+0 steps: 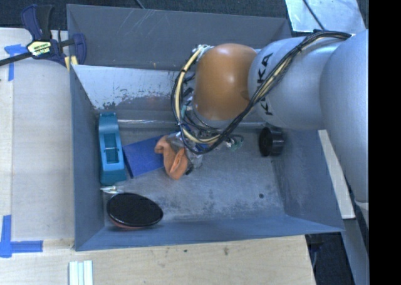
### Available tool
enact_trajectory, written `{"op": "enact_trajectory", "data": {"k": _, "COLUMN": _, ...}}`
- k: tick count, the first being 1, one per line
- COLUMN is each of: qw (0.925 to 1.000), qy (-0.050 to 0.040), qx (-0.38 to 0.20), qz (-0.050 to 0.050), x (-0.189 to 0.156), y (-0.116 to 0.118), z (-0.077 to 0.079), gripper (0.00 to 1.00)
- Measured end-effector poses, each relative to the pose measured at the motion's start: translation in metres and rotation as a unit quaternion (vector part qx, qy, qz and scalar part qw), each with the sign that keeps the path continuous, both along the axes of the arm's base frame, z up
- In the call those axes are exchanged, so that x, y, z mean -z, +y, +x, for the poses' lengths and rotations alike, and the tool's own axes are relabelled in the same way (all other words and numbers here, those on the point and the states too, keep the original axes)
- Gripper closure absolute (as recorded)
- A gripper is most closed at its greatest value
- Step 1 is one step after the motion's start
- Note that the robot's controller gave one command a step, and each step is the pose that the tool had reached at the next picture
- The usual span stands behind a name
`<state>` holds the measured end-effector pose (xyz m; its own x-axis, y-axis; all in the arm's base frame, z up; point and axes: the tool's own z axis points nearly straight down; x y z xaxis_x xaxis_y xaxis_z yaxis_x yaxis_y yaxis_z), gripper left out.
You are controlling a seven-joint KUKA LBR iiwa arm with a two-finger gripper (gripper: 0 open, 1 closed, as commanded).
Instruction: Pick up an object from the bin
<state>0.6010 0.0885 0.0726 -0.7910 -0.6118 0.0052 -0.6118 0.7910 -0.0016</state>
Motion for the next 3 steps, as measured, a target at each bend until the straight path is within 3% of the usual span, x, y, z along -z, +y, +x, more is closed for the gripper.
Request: {"op": "enact_trajectory", "data": {"k": 3, "qw": 1.0, "qy": 0.0002, "qx": 0.0, "qz": 0.0, "x": 0.0, "y": 0.0001, "z": 0.0001, "gripper": 1.0}}
